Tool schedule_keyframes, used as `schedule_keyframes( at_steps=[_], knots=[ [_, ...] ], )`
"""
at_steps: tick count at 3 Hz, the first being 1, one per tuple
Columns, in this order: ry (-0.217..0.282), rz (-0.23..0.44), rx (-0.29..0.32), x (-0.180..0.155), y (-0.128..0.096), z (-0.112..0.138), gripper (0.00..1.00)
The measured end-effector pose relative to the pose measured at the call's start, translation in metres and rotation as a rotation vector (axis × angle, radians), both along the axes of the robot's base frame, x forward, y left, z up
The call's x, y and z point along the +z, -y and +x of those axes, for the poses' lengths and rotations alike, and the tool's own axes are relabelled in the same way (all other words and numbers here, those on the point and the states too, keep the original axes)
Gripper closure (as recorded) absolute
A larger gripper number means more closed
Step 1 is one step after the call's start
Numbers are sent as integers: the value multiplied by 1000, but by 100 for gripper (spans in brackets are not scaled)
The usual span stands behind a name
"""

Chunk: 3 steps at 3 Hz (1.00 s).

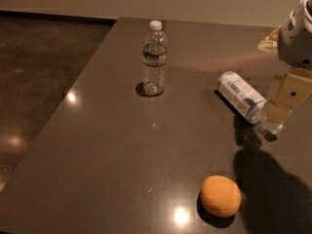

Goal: Knock water bottle over

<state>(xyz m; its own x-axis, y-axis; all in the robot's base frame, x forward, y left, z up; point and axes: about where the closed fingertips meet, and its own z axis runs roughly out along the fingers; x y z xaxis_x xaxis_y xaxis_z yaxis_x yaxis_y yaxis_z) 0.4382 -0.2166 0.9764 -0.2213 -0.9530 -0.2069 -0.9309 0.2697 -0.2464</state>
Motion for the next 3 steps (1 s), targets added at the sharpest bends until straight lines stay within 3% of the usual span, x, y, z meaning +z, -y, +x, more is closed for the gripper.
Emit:
schedule_keyframes(
  at_steps=[1,2,3],
  knots=[
    [2,2,0,1,-1,0,0],
    [-6,85,12,2,-19,11,0],
    [-22,194,-5,-3,-51,37,0]
  ],
)
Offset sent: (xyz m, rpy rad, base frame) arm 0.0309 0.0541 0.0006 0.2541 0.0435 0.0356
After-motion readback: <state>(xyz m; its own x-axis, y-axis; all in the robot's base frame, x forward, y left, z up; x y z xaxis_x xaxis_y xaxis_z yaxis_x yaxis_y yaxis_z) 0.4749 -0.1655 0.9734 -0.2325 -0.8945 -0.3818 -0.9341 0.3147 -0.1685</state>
